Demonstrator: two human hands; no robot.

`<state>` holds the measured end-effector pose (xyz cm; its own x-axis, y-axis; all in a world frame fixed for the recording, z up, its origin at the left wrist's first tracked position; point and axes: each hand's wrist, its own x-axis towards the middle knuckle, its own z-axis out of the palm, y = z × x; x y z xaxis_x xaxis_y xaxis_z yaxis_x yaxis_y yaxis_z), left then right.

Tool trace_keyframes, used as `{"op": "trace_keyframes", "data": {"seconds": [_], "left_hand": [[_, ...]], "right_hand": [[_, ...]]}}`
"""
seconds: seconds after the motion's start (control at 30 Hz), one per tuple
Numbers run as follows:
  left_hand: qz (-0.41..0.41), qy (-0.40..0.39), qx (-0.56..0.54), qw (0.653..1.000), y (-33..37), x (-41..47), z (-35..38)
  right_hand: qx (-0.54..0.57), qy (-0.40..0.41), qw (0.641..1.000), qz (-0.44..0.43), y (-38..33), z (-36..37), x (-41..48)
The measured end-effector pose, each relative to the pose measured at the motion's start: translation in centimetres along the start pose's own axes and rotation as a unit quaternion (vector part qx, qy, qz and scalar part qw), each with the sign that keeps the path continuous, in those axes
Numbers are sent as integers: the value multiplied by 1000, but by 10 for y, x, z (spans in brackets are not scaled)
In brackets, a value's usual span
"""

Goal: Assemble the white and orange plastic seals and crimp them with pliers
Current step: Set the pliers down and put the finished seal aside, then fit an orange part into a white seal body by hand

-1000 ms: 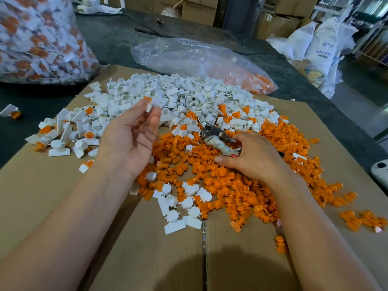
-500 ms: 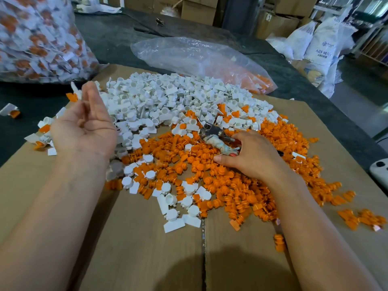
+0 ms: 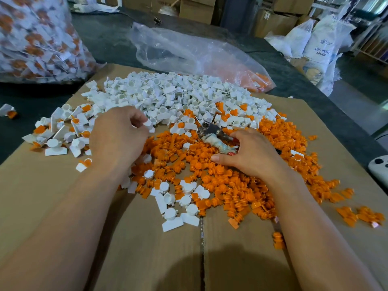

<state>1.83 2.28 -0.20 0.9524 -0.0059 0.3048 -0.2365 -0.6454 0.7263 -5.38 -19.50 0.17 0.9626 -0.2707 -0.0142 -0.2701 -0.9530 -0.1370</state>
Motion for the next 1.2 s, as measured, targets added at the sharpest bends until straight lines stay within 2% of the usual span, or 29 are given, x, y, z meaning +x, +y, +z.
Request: {"op": "trace_keyframes", "data": {"seconds": [0.13,0.23,0.43,0.63,0.73,0.83,0.9,0.97,1.07,1.13,1.2], "left_hand": [[4,-40,135,990,-2,4,10],[-2,-47,188,981,-2,5,14],[-15,-76,213,974,-2,8,15],[-1,-67,197,978,-2,7,16],[24,-25,107,994,-2,6,13],[1,-43,-103,994,3,1,8],[-49,-97,-246,963,9,-3,6],[-97,-146,-316,932,14,-6,4],[-126,-215,-380,891,19,-10,2],[-133,-254,-409,866,21,-11,2],[-141,-280,-428,848,24,-13,2]], "right_hand": [[11,3,1000,-1,0,0,-1],[15,1,1000,-1,0,-1,-2],[30,0,1000,9,-1,1,-2],[31,6,999,11,-2,0,-3],[37,3,999,11,-2,0,-4],[44,26,999,1,-2,-3,-4],[81,84,993,-28,-4,-7,-6],[148,120,978,-88,-10,-14,-11],[181,45,964,-188,-23,-15,-19],[156,-11,963,-221,-28,-10,-20],[131,-31,963,-232,-30,-7,-20]]}}
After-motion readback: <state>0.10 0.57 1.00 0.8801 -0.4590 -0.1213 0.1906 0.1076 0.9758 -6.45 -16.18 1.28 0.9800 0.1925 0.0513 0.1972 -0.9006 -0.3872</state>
